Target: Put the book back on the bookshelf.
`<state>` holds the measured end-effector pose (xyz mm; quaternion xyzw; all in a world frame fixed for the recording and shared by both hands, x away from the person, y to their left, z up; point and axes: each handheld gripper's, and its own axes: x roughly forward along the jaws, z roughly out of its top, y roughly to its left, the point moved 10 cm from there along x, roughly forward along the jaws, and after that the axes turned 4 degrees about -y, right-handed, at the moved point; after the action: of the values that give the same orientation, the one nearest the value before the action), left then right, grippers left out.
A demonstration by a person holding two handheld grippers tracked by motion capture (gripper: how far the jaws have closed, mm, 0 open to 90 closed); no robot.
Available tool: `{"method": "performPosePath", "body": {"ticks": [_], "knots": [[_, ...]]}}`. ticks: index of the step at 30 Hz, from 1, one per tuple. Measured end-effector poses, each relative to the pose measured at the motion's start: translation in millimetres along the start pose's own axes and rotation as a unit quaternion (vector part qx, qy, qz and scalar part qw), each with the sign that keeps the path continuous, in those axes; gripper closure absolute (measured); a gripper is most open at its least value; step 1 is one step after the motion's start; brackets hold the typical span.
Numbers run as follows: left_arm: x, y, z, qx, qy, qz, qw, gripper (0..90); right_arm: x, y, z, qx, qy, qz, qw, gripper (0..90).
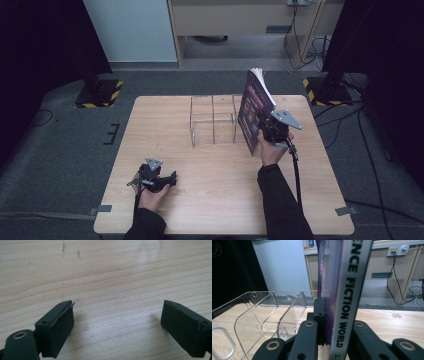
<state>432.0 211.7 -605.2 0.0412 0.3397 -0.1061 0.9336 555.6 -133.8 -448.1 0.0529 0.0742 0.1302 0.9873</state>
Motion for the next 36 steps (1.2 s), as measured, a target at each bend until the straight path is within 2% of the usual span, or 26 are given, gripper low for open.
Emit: {"method": "performPosePath", "body": {"ticks": [10, 16, 20, 24, 28, 31, 36], "knots": [[0.0, 0.0, 0.0, 0.0, 0.0, 0.0, 1.0, 10.6, -0.9, -1.3, -0.9, 0.013, 0.005, -0.023, 0.9996, 82.3], [0.0, 0.0, 0.0, 0.0, 0.0, 0.0, 1.0, 10.7, -1.3, -1.4, -0.8, 0.002, 0.012, -0.033, 0.9994, 79.6], [0.0, 0.0, 0.0, 0.0, 0.0, 0.0, 1.0, 10.6, -1.8, -6.4, -0.2, -0.002, 0.022, -0.04, 0.9989, 67.2], [0.0, 0.0, 0.0, 0.0, 0.0, 0.0, 1.0, 10.6, -2.1, -12.8, -2.2, 0.001, 0.034, -0.035, 0.9988, 55.2], [0.0, 0.0, 0.0, 0.0, 0.0, 0.0, 1.0, 10.6, -2.4, -16.0, -3.8, -0.006, 0.039, -0.028, 0.9988, 40.7], [0.0, 0.0, 0.0, 0.0, 0.0, 0.0, 1.0, 10.6, -5.8, -15.3, -0.8, -0.009, 0.03, -0.013, 0.9994, 31.3], [0.0, 0.0, 0.0, 0.0, 0.0, 0.001, 1.0, 10.6, -16.5, -10.2, 4.7, 0.004, 0.029, 0.026, 0.9992, 20.8]]}}
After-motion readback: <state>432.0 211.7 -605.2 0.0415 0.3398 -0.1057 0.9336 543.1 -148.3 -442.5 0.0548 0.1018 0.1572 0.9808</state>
